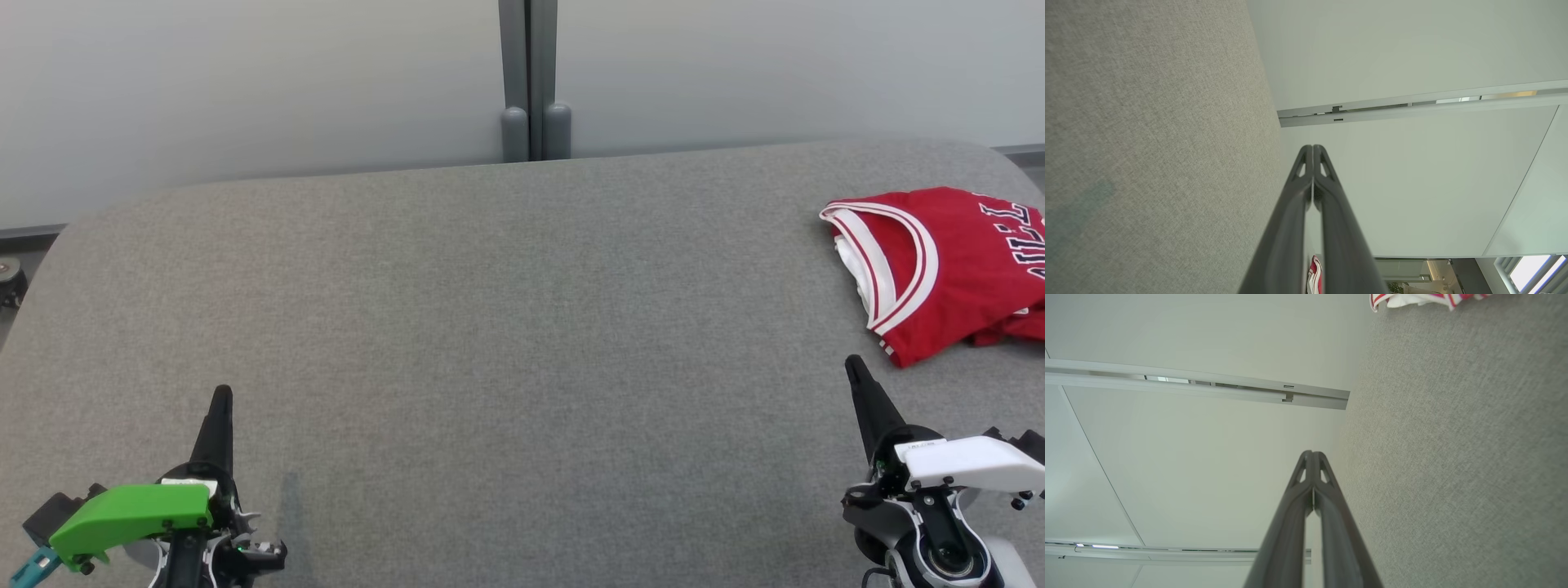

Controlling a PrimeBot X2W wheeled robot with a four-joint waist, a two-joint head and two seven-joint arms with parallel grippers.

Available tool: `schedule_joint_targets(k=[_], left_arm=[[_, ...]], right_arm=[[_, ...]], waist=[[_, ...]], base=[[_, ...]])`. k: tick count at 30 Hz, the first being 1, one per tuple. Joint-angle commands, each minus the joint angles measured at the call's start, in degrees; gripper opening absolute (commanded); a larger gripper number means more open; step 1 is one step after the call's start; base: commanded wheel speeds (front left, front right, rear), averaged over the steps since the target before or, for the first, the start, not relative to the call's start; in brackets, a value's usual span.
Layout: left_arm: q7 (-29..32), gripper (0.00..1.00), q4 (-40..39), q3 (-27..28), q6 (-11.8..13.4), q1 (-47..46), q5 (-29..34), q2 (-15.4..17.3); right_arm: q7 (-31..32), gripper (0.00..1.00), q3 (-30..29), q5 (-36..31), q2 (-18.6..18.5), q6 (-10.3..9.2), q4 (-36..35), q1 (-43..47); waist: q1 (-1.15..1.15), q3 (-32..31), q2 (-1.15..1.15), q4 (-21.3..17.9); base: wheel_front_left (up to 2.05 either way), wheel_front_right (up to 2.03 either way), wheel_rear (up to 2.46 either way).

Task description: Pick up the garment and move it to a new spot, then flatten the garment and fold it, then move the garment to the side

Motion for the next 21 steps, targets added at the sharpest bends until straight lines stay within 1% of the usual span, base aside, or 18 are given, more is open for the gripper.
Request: schedule_joint_targets(k=[1, 16, 21], left_arm=[[0.3, 0.0, -0.4, 0.4, -0.3, -1.1, -1.2, 0.4], [1.8, 0.0, -0.7, 1.0, -0.6, -1.4, -6.8, 0.5], [1.8, 0.0, -0.7, 0.9, -0.6, -1.4, -6.6, 0.5]], right_arm=[[0.4, 0.0, -0.2, 1.2, -0.3, -0.01, -0.6, 0.5], [1.9, 0.0, -0.8, 6.8, -0.4, -0.01, -1.6, 1.1], [1.8, 0.0, -0.7, 6.5, -0.4, -0.01, -1.5, 1.1]], waist=[[0.0, 0.0, 0.0, 0.0], [0.0, -0.2, 0.0, 0.5], [0.0, -0.2, 0.0, 0.5]], base=[[0.0, 0.0, 0.0], [0.0, 0.0, 0.0], [0.0, 0.0, 0.0]])
